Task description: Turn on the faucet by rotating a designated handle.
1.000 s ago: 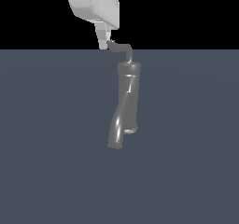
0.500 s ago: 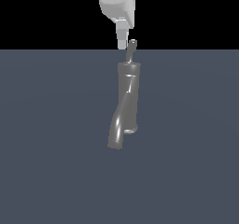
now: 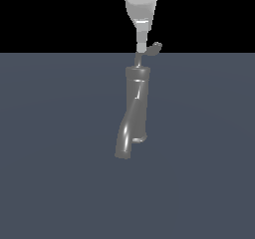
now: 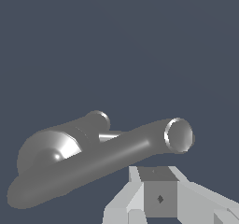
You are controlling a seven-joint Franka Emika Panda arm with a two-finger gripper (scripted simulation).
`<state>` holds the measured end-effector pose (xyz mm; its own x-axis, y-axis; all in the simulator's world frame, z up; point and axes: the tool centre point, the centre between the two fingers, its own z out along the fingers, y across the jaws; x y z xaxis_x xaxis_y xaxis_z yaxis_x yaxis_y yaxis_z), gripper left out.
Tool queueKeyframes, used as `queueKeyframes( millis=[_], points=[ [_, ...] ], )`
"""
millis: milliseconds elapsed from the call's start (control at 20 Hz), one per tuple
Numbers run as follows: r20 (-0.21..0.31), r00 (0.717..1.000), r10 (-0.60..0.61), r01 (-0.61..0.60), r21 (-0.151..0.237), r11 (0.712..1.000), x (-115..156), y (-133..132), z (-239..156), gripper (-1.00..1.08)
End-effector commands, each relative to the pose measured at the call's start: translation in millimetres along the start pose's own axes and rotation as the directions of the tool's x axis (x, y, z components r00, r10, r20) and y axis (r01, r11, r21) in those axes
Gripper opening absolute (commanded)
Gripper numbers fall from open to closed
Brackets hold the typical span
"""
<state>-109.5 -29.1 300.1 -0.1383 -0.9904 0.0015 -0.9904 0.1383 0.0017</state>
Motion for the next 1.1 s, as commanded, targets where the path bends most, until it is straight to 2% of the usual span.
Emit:
queueKeyframes(
  millis=[0,800,850,900,1050],
  points=[
    [0.001,1.000,0.026,-0.026,0.003,1.000,21,-8,0,-1.00],
    [0.001,0.999,0.050,-0.050,0.002,0.999,77,-42,0,-1.00],
    [0.001,0.999,0.050,-0.050,0.002,0.999,77,-42,0,-1.00],
    [0.005,1.000,-0.006,0.006,0.001,1.000,45,-40,0,-1.00],
    [0.004,1.000,-0.001,0.001,0.001,1.000,49,-48,0,-1.00]
  ],
)
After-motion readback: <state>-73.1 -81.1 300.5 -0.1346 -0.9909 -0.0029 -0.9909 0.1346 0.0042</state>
